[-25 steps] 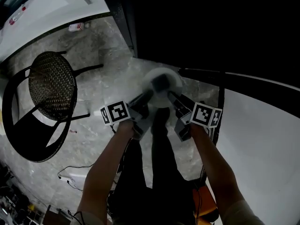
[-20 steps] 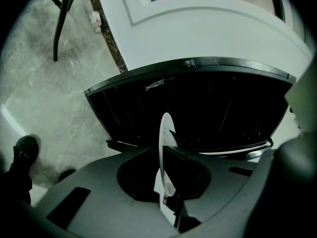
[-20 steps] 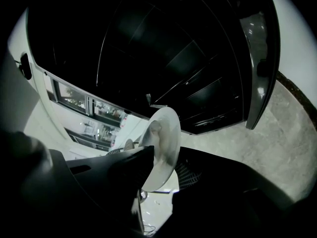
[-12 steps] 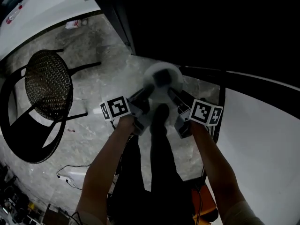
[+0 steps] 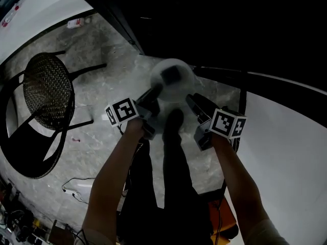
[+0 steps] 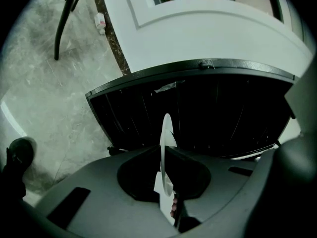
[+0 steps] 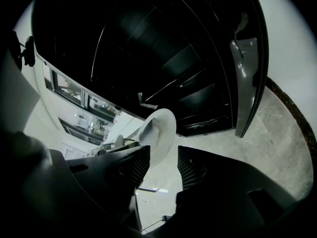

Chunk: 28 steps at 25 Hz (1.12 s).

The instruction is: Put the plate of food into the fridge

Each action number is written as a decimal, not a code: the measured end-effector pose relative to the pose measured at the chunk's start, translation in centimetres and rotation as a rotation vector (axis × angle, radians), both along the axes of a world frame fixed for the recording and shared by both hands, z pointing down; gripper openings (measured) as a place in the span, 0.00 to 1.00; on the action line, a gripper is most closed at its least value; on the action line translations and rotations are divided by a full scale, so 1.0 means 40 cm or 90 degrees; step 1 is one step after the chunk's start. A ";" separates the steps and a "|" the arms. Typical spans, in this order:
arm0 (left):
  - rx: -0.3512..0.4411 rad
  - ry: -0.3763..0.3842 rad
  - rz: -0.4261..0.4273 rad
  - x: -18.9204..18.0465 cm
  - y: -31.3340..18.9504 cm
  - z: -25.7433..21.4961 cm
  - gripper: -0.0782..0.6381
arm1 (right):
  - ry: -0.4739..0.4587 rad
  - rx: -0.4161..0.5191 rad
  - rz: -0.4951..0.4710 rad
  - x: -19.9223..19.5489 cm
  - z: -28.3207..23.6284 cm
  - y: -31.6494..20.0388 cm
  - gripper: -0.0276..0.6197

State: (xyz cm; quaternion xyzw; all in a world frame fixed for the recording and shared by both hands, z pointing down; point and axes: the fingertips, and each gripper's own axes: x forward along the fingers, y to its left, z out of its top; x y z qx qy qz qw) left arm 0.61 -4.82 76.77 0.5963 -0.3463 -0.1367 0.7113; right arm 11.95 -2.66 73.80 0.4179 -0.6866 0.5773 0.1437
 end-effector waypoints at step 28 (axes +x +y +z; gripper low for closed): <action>-0.002 -0.017 -0.074 0.013 -0.072 0.195 0.14 | 0.069 0.012 -0.277 -0.049 0.110 0.181 0.08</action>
